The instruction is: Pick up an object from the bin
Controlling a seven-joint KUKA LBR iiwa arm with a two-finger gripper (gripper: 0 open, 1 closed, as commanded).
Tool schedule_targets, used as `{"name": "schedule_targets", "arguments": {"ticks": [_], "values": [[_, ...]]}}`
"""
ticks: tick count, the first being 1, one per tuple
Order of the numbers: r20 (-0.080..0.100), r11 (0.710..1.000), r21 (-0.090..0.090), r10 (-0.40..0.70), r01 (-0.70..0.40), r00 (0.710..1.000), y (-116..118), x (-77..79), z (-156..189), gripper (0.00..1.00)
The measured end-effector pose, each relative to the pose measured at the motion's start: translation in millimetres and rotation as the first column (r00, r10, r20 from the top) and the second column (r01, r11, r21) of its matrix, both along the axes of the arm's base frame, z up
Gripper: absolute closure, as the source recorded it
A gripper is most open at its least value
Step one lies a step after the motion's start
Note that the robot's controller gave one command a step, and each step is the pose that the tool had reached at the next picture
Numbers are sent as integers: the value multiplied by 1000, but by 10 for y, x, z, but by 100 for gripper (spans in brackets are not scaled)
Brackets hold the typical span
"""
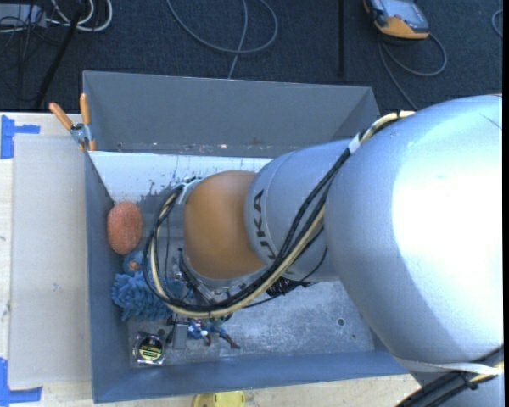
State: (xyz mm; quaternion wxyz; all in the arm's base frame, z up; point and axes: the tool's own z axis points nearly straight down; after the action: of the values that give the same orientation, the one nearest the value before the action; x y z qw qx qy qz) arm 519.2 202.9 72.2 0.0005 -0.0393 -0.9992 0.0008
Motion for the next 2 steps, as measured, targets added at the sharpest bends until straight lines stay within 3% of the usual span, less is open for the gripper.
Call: {"name": "schedule_targets", "arguments": {"ticks": [1, 2], "values": [[-1, 999, 1, -55, 55, 999, 37, -253, -26, 100], [-1, 998, 1, -56, 56, 998, 34, -252, -26, 100]]}}
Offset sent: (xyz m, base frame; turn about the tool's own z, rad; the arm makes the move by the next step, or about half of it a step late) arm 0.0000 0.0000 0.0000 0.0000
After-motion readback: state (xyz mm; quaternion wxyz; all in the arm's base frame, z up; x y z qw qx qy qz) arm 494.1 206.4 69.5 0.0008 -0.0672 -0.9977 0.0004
